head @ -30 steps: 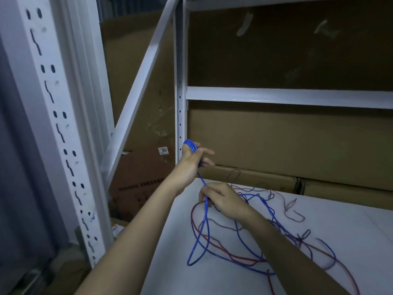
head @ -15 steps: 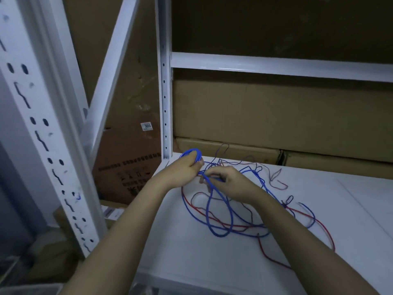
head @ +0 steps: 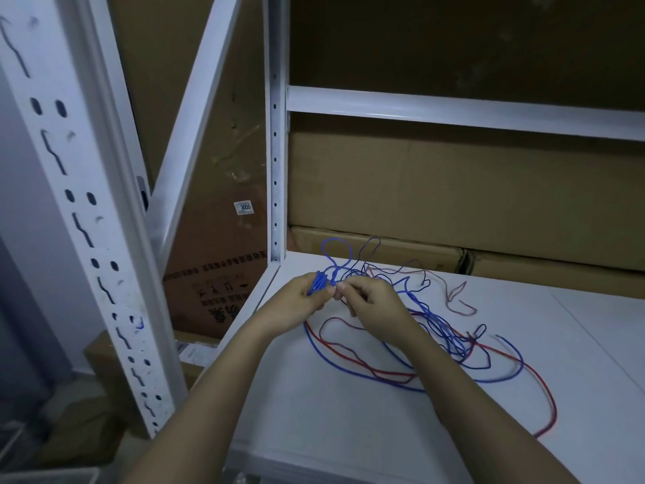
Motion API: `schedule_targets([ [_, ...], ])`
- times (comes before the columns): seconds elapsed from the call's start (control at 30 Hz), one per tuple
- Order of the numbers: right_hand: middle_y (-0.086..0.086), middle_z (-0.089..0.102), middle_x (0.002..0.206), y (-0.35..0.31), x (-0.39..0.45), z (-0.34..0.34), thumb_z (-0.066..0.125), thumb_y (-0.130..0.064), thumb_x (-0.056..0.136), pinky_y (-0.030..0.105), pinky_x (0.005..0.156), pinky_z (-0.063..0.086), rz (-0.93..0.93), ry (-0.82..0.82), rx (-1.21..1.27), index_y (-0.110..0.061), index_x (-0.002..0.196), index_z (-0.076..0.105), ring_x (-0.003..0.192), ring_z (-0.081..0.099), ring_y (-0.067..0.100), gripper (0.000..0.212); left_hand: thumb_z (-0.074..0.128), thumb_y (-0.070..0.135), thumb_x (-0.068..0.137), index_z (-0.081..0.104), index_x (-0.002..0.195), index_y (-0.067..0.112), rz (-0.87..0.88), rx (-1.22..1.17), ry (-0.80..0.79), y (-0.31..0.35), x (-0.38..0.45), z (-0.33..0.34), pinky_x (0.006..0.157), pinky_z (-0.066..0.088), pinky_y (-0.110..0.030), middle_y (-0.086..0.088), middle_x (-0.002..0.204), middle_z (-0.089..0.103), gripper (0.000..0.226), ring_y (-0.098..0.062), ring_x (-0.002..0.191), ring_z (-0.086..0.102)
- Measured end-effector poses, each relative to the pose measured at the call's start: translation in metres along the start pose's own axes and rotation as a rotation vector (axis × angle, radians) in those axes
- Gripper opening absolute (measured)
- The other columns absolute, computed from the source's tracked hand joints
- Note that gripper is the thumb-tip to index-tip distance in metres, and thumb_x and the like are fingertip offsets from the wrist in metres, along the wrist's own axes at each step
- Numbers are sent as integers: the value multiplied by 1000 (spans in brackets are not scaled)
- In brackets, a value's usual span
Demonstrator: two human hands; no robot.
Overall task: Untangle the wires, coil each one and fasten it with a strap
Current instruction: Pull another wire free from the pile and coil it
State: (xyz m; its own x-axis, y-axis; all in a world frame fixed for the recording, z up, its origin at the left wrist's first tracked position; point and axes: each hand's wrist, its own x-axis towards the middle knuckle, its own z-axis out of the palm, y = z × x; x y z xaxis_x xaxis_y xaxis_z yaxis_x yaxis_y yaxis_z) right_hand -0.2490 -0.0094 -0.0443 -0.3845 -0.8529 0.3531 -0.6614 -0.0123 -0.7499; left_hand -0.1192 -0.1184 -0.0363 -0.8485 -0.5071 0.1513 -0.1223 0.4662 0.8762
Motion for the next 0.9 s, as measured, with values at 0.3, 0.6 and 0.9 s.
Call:
schedule_targets([
  [0.3,8,67,84,21,17,-16,46,-26,100,31,60,34,32,317,-399,-12,97,66,81,58,26,25,63,29,91,46,64,8,76,88,241,-10,-3,3,52,26,-21,10,52,36,39,-5,50,31],
  [0.6,13,63,107,64,30,-49,43,-31,101,37,78,35,287,372,-773,-16,108,68,105,50,33,30,63,22,91,58,61,22,10,-220,659,-10,-8,-25,55,36,-20,12,50,45,30,-2,47,38],
  [0.9,3,55,123,13,30,3,51,-10,80,39,102,28,-251,402,-418,-19,118,66,118,39,21,43,61,19,93,71,84,15,60,-189,543,1,3,-12,53,38,-3,23,51,57,14,10,53,52],
])
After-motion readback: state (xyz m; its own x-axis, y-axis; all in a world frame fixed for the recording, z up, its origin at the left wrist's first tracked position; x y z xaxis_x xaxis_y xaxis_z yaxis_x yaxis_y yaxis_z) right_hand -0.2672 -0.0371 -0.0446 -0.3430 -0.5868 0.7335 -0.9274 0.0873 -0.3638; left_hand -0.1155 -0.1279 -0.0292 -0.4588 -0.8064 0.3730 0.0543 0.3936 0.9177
